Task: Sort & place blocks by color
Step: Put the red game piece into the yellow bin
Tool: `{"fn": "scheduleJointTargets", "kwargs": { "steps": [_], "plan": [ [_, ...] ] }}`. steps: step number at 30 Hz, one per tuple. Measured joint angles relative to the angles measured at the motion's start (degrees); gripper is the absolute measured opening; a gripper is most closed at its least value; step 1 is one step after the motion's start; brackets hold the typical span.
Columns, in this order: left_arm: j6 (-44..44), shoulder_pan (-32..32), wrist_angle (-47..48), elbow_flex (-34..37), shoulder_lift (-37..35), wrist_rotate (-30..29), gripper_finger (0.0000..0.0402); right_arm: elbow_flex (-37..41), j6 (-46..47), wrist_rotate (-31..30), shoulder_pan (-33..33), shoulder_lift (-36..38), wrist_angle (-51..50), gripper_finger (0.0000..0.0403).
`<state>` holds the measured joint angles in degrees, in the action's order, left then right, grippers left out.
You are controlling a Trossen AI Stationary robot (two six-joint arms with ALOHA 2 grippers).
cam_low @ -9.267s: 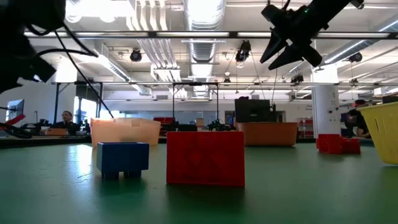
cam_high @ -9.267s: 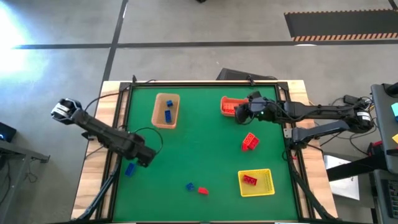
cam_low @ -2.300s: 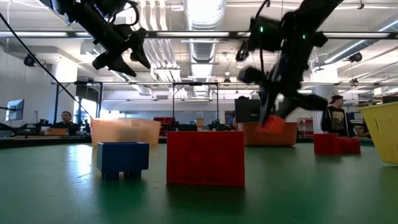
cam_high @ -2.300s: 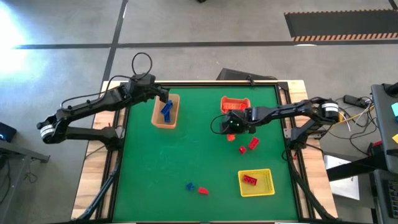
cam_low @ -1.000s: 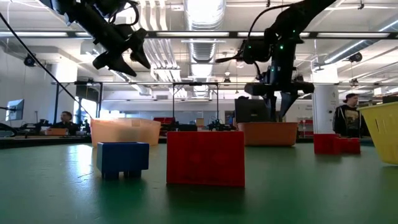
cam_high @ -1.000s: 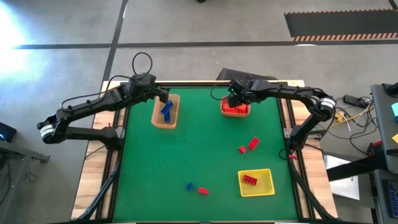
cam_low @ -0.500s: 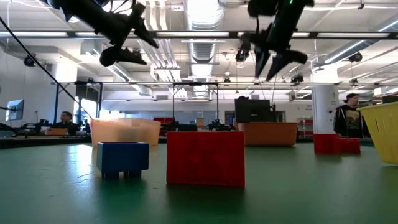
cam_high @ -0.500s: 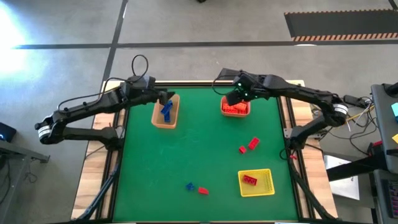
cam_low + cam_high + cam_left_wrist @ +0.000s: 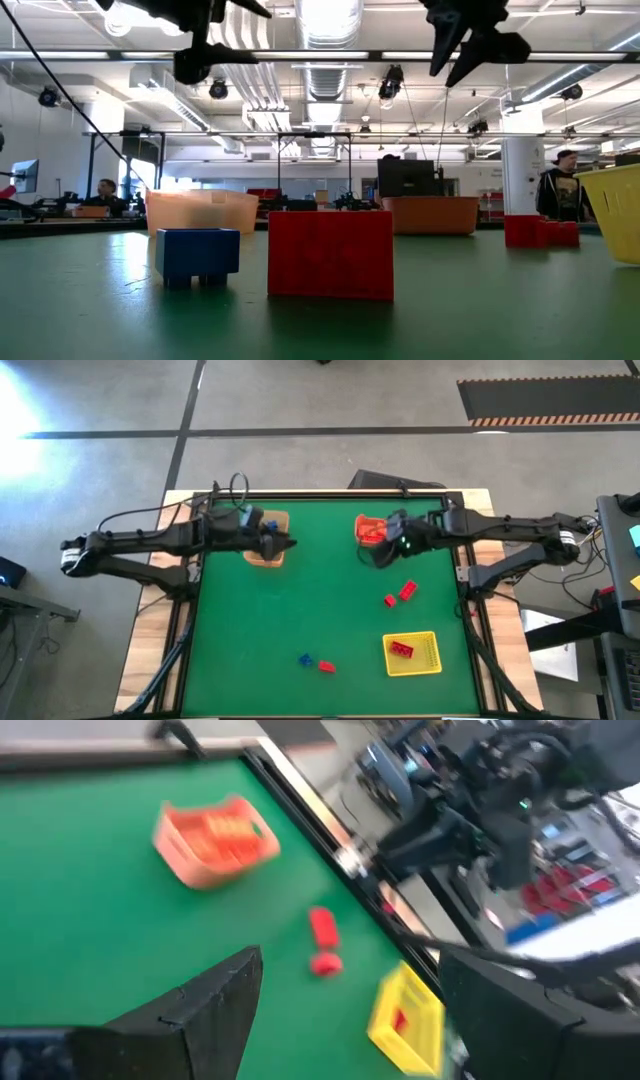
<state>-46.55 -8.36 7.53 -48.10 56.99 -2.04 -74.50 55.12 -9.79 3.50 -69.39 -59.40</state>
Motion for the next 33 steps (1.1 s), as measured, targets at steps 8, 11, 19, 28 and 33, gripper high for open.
{"fn": "scheduleJointTargets", "kwargs": {
  "steps": [8, 11, 19, 28, 33],
  "plan": [
    [-7.5, 8.5, -0.9, 0.0, 1.7, -0.5, 0.0286, 0.0, 5.0, 2.8, -9.3, -6.6, -2.1, 0.0186],
    [-9.3, 10.5, -1.2, 0.0, 1.9, -1.9, 0.0286, 0.0, 5.1, 4.9, -11.5, -10.2, -3.0, 0.0206],
    [-12.5, 15.4, -2.5, 0.0, 1.9, -4.9, 0.0286, 0.1, 2.2, 5.8, -15.1, -20.0, -7.6, 0.0227],
    [-14.9, 20.6, -2.6, 0.0, 1.9, -9.9, 0.0286, 0.1, -5.2, 5.8, -15.1, -30.0, -8.2, 0.0228],
    [-16.2, 22.5, -2.6, 0.0, 1.9, -12.3, 0.0286, 0.1, -7.1, 5.8, -14.9, -33.8, -8.1, 0.0228]
  ]
}}
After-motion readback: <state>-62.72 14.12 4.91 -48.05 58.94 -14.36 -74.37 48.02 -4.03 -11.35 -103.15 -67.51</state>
